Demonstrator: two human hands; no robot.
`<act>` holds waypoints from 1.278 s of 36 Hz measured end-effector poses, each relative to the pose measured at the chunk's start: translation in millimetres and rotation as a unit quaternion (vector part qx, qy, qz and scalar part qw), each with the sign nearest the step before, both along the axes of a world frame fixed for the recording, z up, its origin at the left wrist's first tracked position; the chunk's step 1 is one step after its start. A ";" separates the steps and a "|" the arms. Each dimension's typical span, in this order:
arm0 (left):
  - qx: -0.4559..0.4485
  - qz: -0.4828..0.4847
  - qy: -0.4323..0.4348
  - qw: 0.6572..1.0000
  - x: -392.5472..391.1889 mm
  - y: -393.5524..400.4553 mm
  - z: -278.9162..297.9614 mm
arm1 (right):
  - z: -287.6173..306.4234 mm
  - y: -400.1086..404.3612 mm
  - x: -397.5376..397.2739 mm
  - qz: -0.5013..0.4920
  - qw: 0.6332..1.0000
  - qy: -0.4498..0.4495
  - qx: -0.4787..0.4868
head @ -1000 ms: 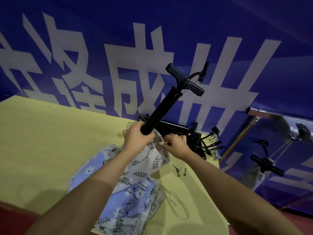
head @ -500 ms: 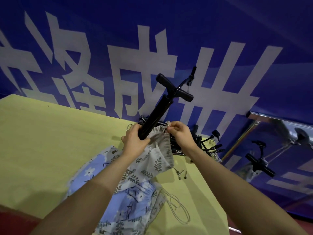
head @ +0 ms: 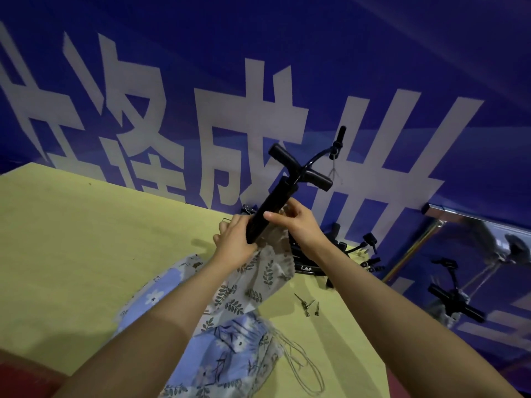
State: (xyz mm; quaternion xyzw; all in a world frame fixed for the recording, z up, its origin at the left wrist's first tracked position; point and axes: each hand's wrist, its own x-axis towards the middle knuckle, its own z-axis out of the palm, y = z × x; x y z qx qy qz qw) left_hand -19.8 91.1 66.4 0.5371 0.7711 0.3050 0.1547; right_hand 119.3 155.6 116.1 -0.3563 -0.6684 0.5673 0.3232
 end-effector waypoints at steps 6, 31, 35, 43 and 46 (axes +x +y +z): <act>-0.099 -0.089 -0.025 0.991 -12.6 -0.5 -0.3 | -26.8 -1.1 -0.6 -0.041 0.997 -0.062 0.004; 0.141 -0.063 0.229 0.961 -9.2 0.4 63.3 | -33.8 -15.1 -33.6 -0.034 0.942 -0.307 0.135; 0.124 -0.073 0.295 0.945 -11.3 7.6 64.2 | -33.9 -13.1 -27.3 0.000 0.939 -0.310 0.151; 0.131 -0.040 0.268 0.954 -15.1 7.4 64.9 | -31.0 -4.0 -4.9 -0.036 0.942 -0.268 0.201; 0.143 -0.044 0.260 0.954 -16.2 6.2 67.1 | -23.9 -3.3 -3.1 -0.085 0.922 -0.270 0.264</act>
